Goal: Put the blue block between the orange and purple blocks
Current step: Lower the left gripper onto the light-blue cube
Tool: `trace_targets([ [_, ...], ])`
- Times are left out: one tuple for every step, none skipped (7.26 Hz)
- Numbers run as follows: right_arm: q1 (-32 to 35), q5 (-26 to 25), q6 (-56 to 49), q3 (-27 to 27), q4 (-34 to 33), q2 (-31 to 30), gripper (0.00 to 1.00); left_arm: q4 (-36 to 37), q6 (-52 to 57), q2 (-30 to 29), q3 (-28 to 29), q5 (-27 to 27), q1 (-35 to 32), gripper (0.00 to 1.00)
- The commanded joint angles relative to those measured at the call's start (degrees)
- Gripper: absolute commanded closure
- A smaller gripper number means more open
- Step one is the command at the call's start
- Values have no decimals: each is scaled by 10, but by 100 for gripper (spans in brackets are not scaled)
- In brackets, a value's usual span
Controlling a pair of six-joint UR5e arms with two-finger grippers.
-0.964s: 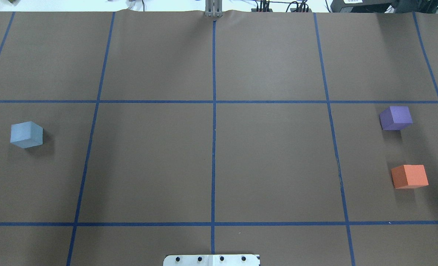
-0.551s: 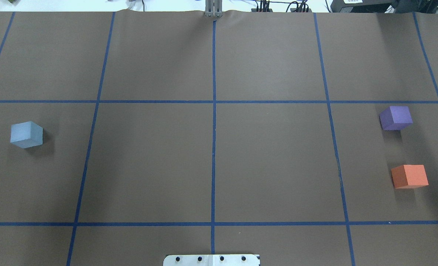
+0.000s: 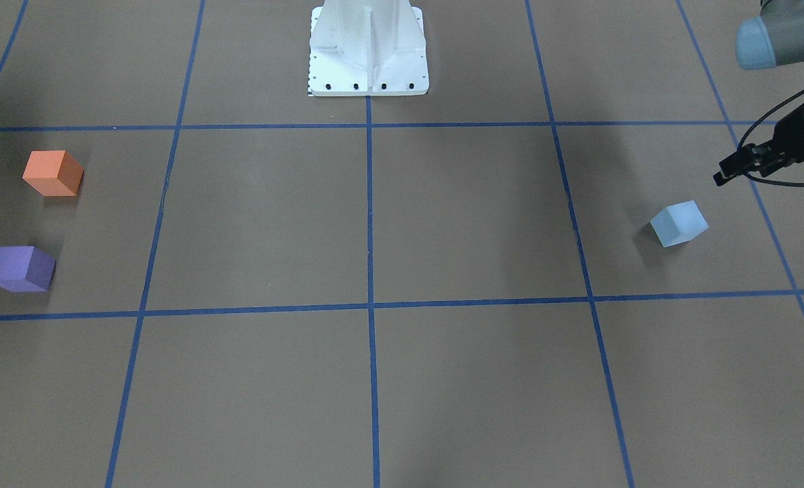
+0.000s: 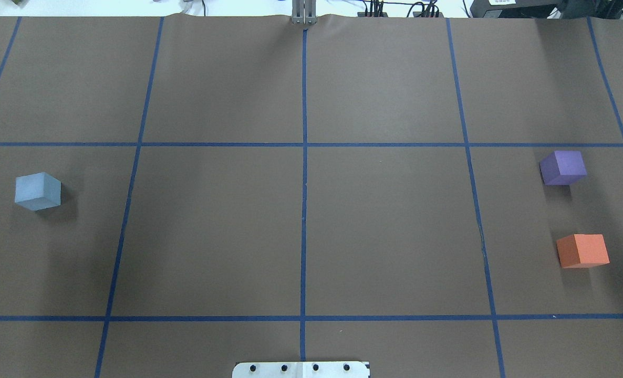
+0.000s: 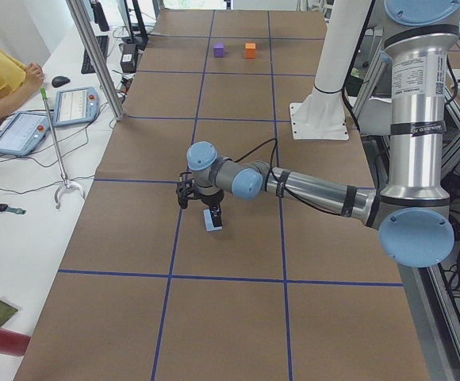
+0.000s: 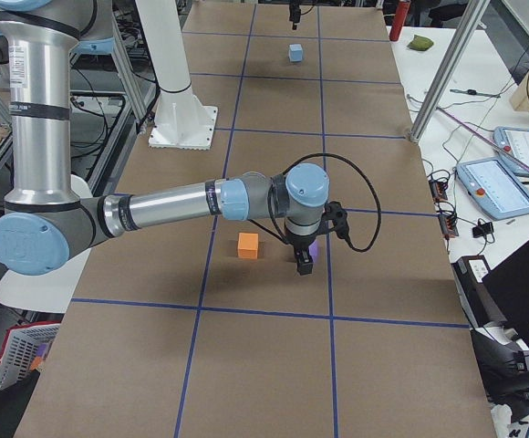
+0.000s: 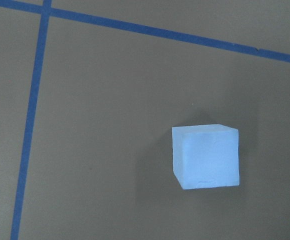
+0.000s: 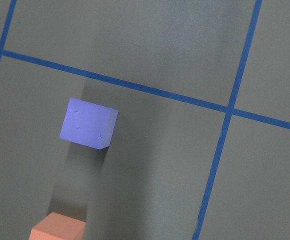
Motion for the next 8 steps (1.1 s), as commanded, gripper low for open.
trace_targets([
  [1,9,-2,-2,1,-3,0,-57,-104,-25,28,14,36,0],
  [1,9,-2,3,1,-4,0,-81,-157,-26,21,36,69,0],
  [0,7,-1,-7,1,-4,0,-94,-181,-26,22,45,75,0],
  [0,9,0,-7,1,-3,0,-103,-176,-37,51,83,115,0],
  [0,10,-2,-6,1,-4,0,-127,-176,-44,80,96,121,0],
  [0,9,-2,-6,1,-4,0,-155,-175,-43,111,103,122,0],
  [0,10,-2,-6,1,-4,0,-187,-163,-40,131,111,122,0],
  [0,10,-2,-6,1,-11,0,-189,-147,-35,124,111,120,0],
])
